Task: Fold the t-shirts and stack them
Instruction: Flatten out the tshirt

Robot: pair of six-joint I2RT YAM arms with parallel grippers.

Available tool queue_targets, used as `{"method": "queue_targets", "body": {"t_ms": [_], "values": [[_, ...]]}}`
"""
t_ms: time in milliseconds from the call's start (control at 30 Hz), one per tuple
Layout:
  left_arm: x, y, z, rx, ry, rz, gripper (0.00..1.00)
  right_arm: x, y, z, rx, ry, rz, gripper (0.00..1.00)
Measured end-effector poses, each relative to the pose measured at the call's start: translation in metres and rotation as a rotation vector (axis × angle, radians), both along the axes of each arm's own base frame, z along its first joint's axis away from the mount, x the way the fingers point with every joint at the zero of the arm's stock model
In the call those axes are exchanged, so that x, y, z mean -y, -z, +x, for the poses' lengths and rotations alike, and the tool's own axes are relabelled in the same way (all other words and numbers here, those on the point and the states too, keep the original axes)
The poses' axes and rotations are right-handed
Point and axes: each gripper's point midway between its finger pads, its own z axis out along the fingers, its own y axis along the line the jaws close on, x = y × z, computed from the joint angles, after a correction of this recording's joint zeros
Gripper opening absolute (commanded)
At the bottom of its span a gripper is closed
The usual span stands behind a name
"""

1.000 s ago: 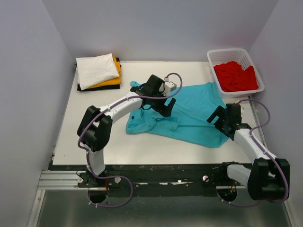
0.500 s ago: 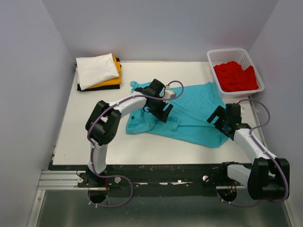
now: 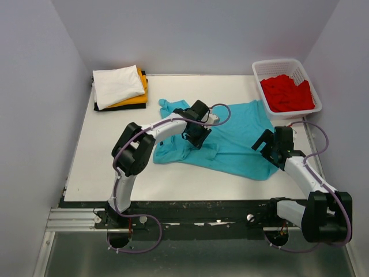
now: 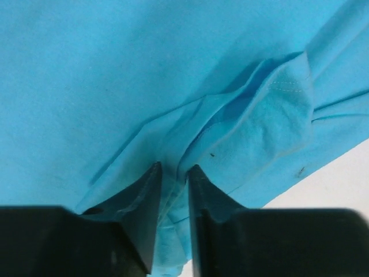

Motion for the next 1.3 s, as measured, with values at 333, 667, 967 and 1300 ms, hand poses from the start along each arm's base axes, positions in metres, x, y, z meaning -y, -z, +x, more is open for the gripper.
{"method": "queue_targets", "body": {"t_ms": [333, 667, 967, 1300], "values": [[-0.006, 0.0, 0.005, 0.032, -0.032, 0.042, 0.0, 0.0, 0.0, 0.0, 0.0, -0.001, 0.001, 1.0], [-0.005, -0.047, -0.061, 0.108, -0.075, 0.027, 0.0, -0.004, -0.005, 0.001, 0.019, -0.018, 0.018, 1.0], [-0.047, -0.02, -0.183, 0.007, -0.146, 0.154, 0.0, -0.01, -0.017, 0.003, 0.063, -0.041, 0.042, 1.0], [-0.058, -0.025, -0.276, -0.142, -0.122, 0.148, 0.99, -0.014, -0.016, 0.0, 0.064, -0.056, 0.059, 1.0]]}}
